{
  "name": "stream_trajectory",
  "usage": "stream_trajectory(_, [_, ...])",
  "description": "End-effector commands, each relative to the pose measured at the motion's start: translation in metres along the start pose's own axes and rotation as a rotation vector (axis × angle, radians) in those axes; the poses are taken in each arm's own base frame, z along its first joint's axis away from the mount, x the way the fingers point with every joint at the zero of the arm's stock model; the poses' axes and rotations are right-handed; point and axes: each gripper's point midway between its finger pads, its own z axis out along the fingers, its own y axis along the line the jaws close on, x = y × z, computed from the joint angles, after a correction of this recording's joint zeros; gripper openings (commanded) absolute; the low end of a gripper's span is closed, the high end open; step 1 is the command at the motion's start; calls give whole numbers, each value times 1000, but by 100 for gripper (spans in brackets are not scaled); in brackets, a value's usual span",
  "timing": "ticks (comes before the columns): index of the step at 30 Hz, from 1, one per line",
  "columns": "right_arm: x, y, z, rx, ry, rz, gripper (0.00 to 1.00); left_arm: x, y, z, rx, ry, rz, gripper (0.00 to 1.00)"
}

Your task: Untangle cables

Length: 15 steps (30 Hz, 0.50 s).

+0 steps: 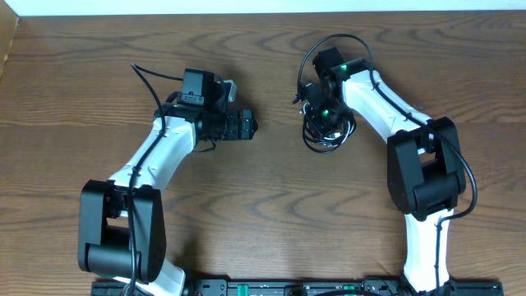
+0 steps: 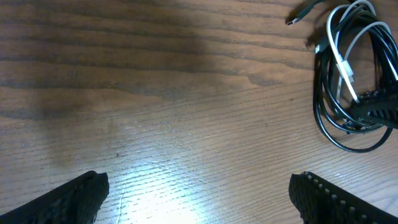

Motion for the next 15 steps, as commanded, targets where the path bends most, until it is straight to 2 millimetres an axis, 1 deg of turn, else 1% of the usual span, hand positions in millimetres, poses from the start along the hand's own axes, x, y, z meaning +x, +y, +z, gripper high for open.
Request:
stream_trajectory(1, [-2,4,-14,-16,-31,29,1,4,1,1,6,11,13,98])
stream_trajectory(4, [-7,3,-34,-3,-78,44,1,4,1,1,7,12,13,98])
stream_trajectory(8, [-11,1,-64,11,-147,114,1,5,-5,1,40,17,13,98])
stream_trajectory(11, [-10,1,-86,16,-185,145,1,7,-18,0,115,28,15,98])
stream_trajectory(15, [-10,9,-117,28,-251,133,1,9,-34,-3,208,37,60,98])
